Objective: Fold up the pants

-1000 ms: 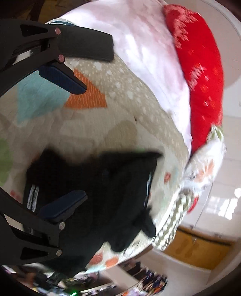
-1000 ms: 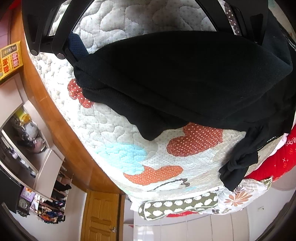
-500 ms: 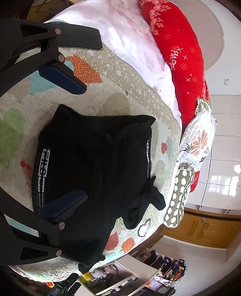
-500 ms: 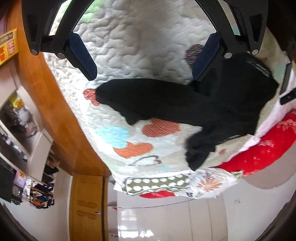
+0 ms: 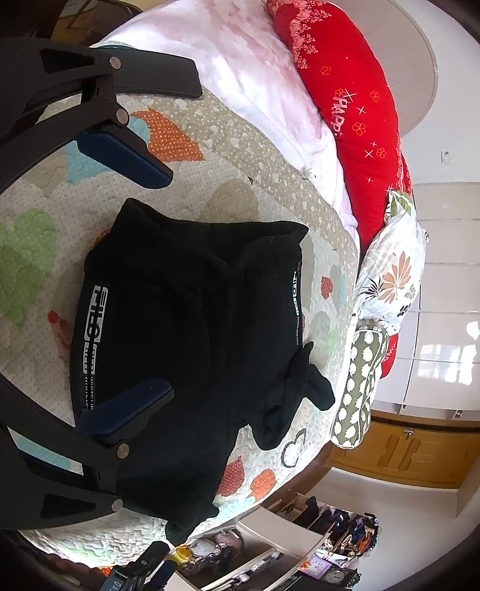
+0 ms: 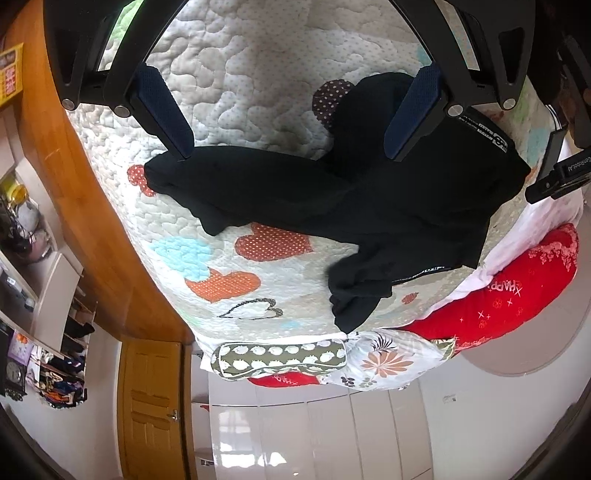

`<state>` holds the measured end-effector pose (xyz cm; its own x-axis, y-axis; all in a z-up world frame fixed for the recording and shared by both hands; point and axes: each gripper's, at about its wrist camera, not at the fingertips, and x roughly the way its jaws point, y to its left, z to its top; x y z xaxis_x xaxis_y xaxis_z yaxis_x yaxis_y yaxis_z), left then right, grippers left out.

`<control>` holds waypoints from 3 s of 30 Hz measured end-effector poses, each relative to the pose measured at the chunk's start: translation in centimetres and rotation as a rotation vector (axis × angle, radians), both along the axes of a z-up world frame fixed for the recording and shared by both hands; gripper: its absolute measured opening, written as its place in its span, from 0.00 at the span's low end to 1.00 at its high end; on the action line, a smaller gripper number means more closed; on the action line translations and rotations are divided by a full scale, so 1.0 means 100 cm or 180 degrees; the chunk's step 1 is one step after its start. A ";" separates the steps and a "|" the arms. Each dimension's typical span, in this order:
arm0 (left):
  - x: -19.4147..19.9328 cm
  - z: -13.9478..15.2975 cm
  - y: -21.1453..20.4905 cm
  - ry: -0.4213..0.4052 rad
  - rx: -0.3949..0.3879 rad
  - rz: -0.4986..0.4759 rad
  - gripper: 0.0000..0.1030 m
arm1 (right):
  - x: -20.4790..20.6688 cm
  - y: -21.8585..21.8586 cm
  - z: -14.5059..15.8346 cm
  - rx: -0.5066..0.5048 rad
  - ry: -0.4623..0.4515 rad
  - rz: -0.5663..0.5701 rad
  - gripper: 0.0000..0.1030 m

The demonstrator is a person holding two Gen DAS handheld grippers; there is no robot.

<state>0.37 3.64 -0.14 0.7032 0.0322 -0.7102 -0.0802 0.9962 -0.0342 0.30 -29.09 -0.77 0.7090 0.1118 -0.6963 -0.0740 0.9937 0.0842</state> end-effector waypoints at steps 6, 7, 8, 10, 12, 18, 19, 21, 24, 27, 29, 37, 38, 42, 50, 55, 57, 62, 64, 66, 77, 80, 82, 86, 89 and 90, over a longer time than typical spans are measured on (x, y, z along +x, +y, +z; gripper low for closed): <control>-0.001 -0.009 0.010 0.0070 -0.0123 -0.0016 1.00 | -0.002 -0.017 -0.010 -0.0019 0.0099 -0.0091 1.00; -0.001 -0.012 0.012 0.0085 -0.0156 -0.0009 1.00 | -0.003 -0.022 -0.013 -0.0016 0.0117 -0.0128 1.00; -0.002 -0.015 0.015 0.0099 -0.0181 -0.0001 1.00 | -0.004 -0.028 -0.015 0.0002 0.0132 -0.0166 1.00; -0.001 -0.022 0.022 0.0152 -0.0233 0.0045 1.00 | -0.005 -0.042 -0.019 0.0091 0.0159 -0.0249 0.99; 0.000 -0.028 0.027 0.0203 -0.0265 0.0088 1.00 | -0.004 -0.051 -0.021 0.0172 0.0173 -0.0305 0.99; 0.002 -0.037 0.036 0.0219 -0.0304 0.0150 1.00 | 0.000 -0.064 -0.024 0.0180 0.0188 -0.0408 0.99; 0.004 -0.039 0.038 0.0232 -0.0327 0.0157 1.00 | 0.001 -0.067 -0.024 0.0166 0.0184 -0.0433 0.99; 0.006 -0.045 0.043 0.0270 -0.0363 0.0187 1.00 | 0.001 -0.071 -0.026 0.0121 0.0202 -0.0440 0.99; 0.011 -0.055 0.048 0.0339 -0.0397 0.0219 1.00 | 0.006 -0.076 -0.034 0.0086 0.0289 -0.0442 0.99; 0.017 -0.066 0.047 0.0431 -0.0429 0.0220 1.00 | 0.016 -0.076 -0.045 0.0140 0.0372 -0.0367 0.96; 0.021 -0.071 0.045 0.0486 -0.0429 0.0207 1.00 | 0.030 -0.072 -0.054 0.0128 0.0462 -0.0349 0.87; 0.028 -0.072 0.039 0.0500 -0.0333 0.0184 1.00 | 0.109 -0.060 -0.037 0.0126 0.0323 -0.0453 0.87; 0.029 -0.072 0.040 0.0500 -0.0345 0.0192 1.00 | 0.122 -0.057 -0.032 0.0120 0.0319 -0.0445 0.87; 0.032 -0.071 0.039 0.0501 -0.0382 0.0181 1.00 | 0.136 -0.062 -0.009 0.0210 0.0137 -0.0439 0.87; 0.036 -0.076 0.029 0.0502 -0.0320 0.0101 1.00 | 0.109 -0.085 -0.024 0.0456 0.0255 -0.0360 0.87; 0.039 -0.075 0.030 0.0531 -0.0339 0.0081 1.00 | 0.133 -0.066 -0.051 0.0806 0.0438 -0.0194 0.85; 0.039 -0.075 0.031 0.0542 -0.0368 0.0084 1.00 | 0.146 -0.058 -0.062 0.0977 0.0507 -0.0140 0.64; 0.035 -0.074 0.034 0.0547 -0.0379 0.0073 1.00 | 0.115 -0.072 -0.037 0.1133 0.0184 -0.0217 0.06; 0.033 -0.075 0.036 0.0541 -0.0413 0.0082 1.00 | 0.089 -0.086 -0.023 0.1072 0.0038 -0.0300 0.06; 0.031 -0.074 0.038 0.0525 -0.0453 0.0086 1.00 | 0.058 -0.104 -0.012 0.0991 -0.0045 -0.0392 0.06; 0.029 -0.072 0.043 0.0495 -0.0684 0.0118 1.00 | -0.015 -0.144 -0.067 0.0771 0.0415 -0.0845 0.06; 0.030 -0.070 0.042 0.0489 -0.0683 0.0111 0.91 | -0.017 -0.142 -0.055 0.0699 0.0333 -0.0783 0.06; 0.028 -0.068 0.044 0.0492 -0.0674 0.0087 0.59 | -0.021 -0.143 -0.046 0.0711 0.0287 -0.0747 0.06; 0.023 -0.061 0.051 0.0507 -0.0809 0.0018 0.29 | -0.032 -0.141 -0.031 0.0707 0.0229 -0.0679 0.06; 0.018 -0.058 0.056 0.0516 -0.0809 -0.0052 0.17 | -0.039 -0.136 -0.027 0.0635 0.0240 -0.0627 0.06; 0.017 -0.059 0.057 0.0537 -0.0809 -0.0057 0.17 | -0.039 -0.135 -0.031 0.0562 0.0285 -0.0632 0.06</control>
<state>2.07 9.31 -6.04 0.5734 -0.1729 -0.8008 -0.0884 0.9587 -0.2702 -3.62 -42.57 -3.86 0.6657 0.1020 -0.7392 0.1361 0.9574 0.2547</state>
